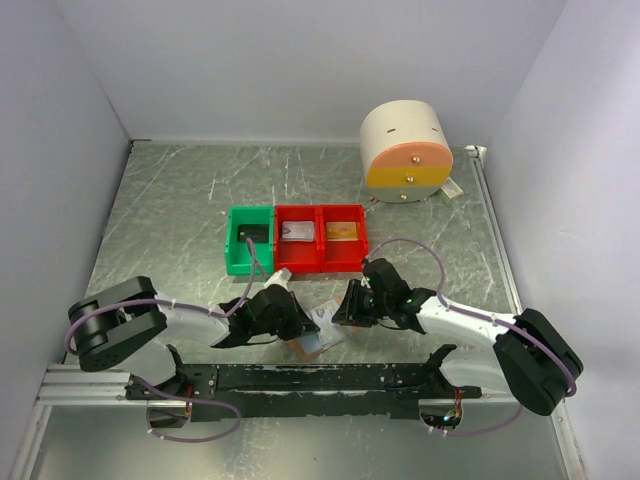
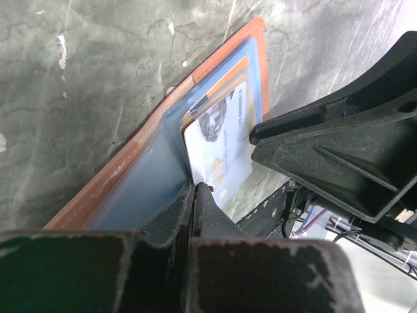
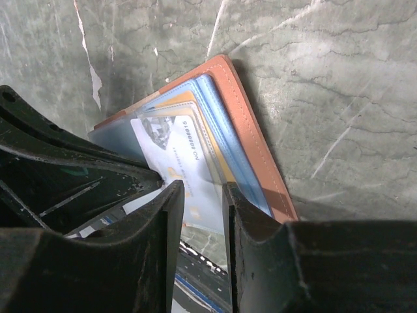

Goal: Take the credit cards out of the card holder

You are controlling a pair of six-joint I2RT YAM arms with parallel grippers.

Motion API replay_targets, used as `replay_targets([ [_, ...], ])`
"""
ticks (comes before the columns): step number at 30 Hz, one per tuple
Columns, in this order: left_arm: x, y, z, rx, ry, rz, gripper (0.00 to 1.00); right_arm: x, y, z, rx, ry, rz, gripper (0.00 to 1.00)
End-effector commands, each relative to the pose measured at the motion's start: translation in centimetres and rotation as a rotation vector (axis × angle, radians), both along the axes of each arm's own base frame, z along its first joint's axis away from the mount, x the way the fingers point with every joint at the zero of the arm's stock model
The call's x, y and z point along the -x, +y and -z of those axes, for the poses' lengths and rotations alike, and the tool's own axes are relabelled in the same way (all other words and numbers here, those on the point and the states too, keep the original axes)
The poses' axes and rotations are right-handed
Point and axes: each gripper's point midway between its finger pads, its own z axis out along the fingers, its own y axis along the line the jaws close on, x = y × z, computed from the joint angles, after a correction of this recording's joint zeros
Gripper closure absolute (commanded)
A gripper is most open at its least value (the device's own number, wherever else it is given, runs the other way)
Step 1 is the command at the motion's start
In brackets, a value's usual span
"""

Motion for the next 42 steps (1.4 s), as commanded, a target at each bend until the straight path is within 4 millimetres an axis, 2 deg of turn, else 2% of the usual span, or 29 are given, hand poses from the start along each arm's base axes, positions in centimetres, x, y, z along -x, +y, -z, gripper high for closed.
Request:
replay_targets([
  [1,0.3,2.0,0.7,-0.072,-0.016,-0.013,0.93,1.5,-1.9,2.3,0.101,0.070,0.013,0.69],
  [6,0.4,2.9,0.6,-0.087,-0.015,-0.031,0.93,0.9,-1.6,2.2,0.112,0.059,0.003,0.69],
  [10,0.4,2.8,0.5,-0.083,-0.016,-0.032,0.93,0.5,-1.0,1.7,0.097,0.052,-0.012,0.69],
  [17,0.3,2.6,0.6,-0.084,-0.016,-0.027,0.93,-1.4,0.7,-2.2,0.030,-0.068,-0.055,0.68],
  [22,0.3,2.8,0.5,-0.084,-0.017,-0.032,0.93,-1.6,2.2,-3.5,-0.018,-0.084,-0.112,0.67],
  [27,0.3,2.9,0.5,-0.083,-0.019,-0.035,0.93,-0.5,3.4,-2.1,-0.019,-0.036,-0.153,0.67],
  [33,0.4,2.7,0.6,-0.076,-0.014,-0.031,0.92,0.2,1.3,1.3,0.115,0.032,-0.097,0.67],
  [36,0.4,2.6,0.6,-0.071,-0.012,-0.033,0.87,0.9,1.2,1.8,0.101,0.054,-0.102,0.67],
  [39,0.4,2.4,0.5,-0.031,-0.010,-0.037,0.73,1.3,1.3,1.8,0.069,0.062,-0.090,0.67],
  [42,0.6,2.2,0.6,0.013,0.001,-0.048,0.68,1.6,1.2,2.0,0.060,0.070,-0.077,0.67],
])
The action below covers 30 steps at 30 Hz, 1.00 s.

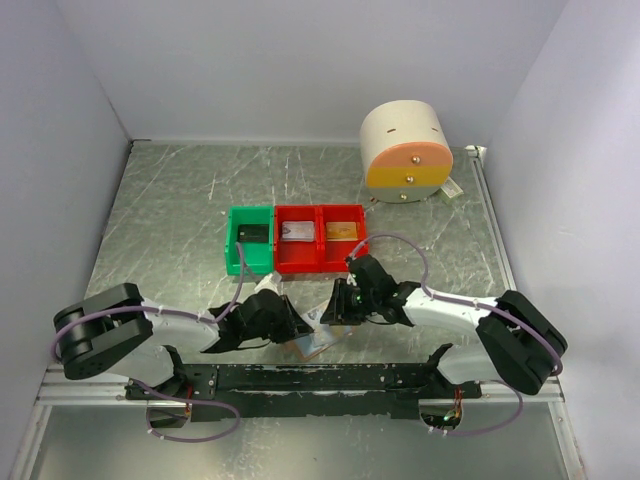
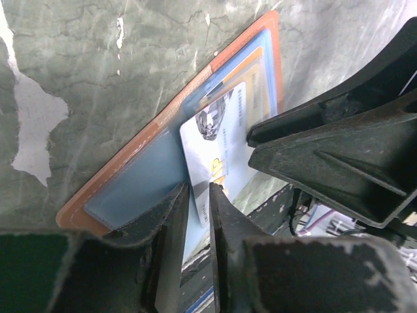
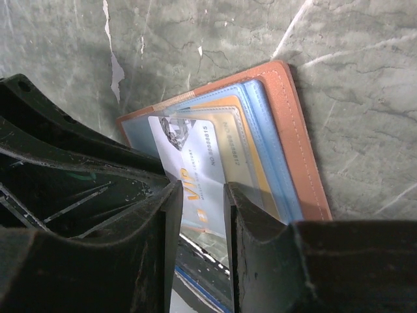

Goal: Take the credit cards out of the card holder

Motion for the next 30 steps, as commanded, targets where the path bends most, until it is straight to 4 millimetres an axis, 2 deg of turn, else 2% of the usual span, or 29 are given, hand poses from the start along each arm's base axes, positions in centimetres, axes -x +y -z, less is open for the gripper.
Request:
replay_targets([
  [1,0.1,-0.1,0.3,0.053,0.003,-0.021,0.68,1.5,-1.7,2.2,0.059,0.056,0.025,0.67],
  [10,0.1,-0.1,1.0,0.123,0.034,-0.066,0.68,2.1,-1.8,2.8,0.059,0.082,0.017,0.67],
  [17,0.1,0.0,1.3,0.143,0.040,-0.078,0.75,2.1,-1.9,3.0,0.066,0.082,0.017,0.67],
  [25,0.3,0.6,1.5,0.104,0.040,-0.076,0.93,1.8,-2.1,2.9,0.086,0.073,0.023,0.67],
  [30,0.4,1.6,1.4,0.067,0.031,-0.082,0.93,1.3,-2.3,2.9,0.116,0.056,0.028,0.67],
])
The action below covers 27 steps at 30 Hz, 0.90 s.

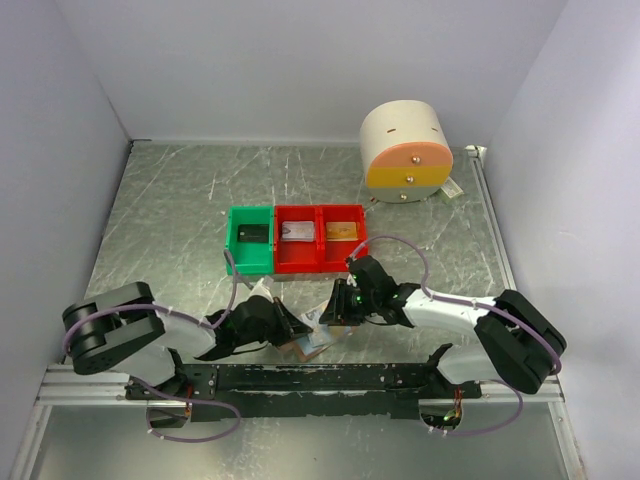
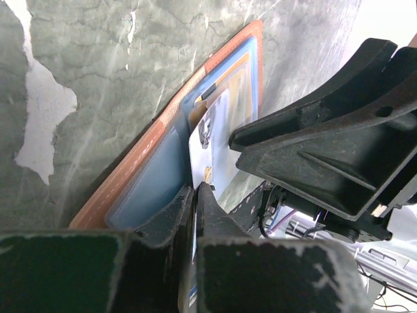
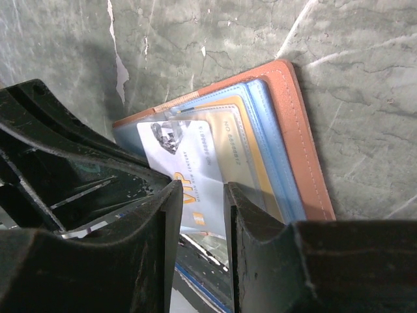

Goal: Take the credit cards out of the card holder

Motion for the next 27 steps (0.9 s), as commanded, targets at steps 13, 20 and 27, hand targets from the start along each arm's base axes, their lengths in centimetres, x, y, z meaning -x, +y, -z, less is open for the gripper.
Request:
replay_targets([
  [13,1.5,4.6,0.0,-0.252,-0.048,0.072,0.93,-0.1,-1.7,1.4,0.128,-0.008,-0.001,0.65],
  [20,2.0,5.0,-2.2,-0.255,-0.098,0.126,0.93,-2.1,-0.4,-2.2,0.069,-0.116,0.007,0.57],
  [27,1.8,4.8,-5.6,-0.192,-0.201,0.158,0.93,-3.4,-0.2,-5.8,-0.012,-0.260,0.027,0.29],
])
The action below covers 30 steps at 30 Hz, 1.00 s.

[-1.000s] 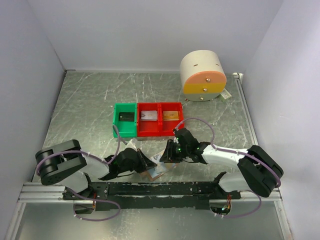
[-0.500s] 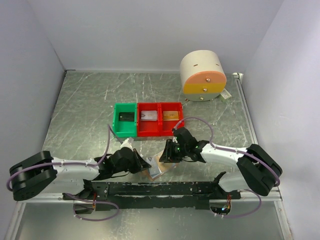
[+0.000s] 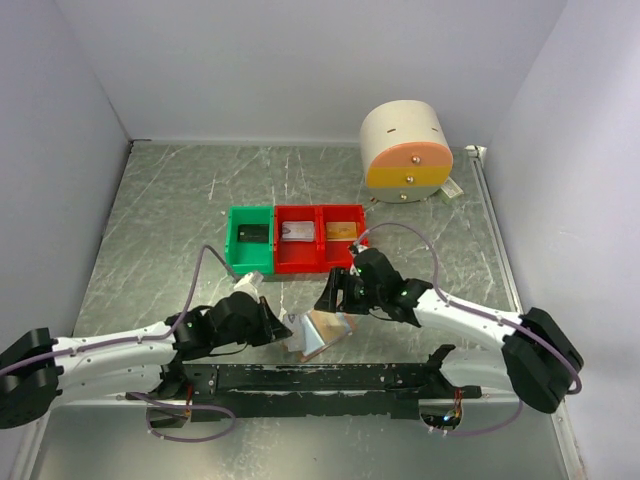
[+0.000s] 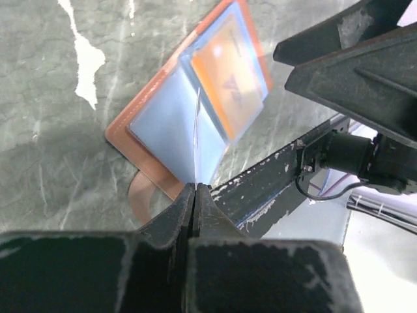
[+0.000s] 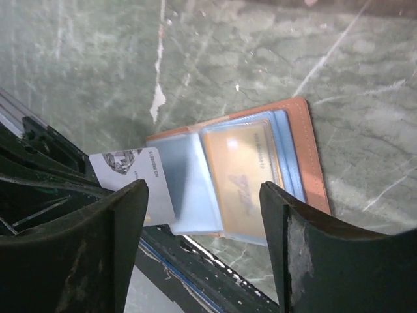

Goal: Take the credit cards out of the card holder

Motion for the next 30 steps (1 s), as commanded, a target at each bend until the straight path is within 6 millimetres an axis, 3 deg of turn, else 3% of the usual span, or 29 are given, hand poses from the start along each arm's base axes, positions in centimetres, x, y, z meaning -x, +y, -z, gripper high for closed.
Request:
replay_targets([
  [1,0.1,-0.1,-2.3,0.014,-0.076,0.056,0.93,-1.5,0.0,-2.7,-0.049,-0.137,0.020,0.27],
  [7,-0.2,0.4,-4.7,0.063,-0.164,0.065,0.93,-2.1,-1.1,-5.3,-0.151,-0.272,0.055,0.17],
  [14,-1.4,0.8,-8.3,0.138,-0.259,0.053,0.93,-2.6,-2.5,-6.7,-0.386,-0.173,0.029,0.18],
  [22,-4.1,1.4,-10.7,0.307,-0.292,0.084,0.93,-2.2,-1.0,-11.1,-0.572,-0.249,-0.065,0.22],
  [27,-3.5,1.3,-13.4,0.456,-0.384,0.100,0.93,-1.7,-0.1,-12.9,-0.628,-0.255,-0.119,0.23],
  [30,-3.1,1.4,-13.8,0.489,-0.397,0.110,0.93,-0.7,1.4,-13.3,-0.615,-0.250,-0.188,0.24],
])
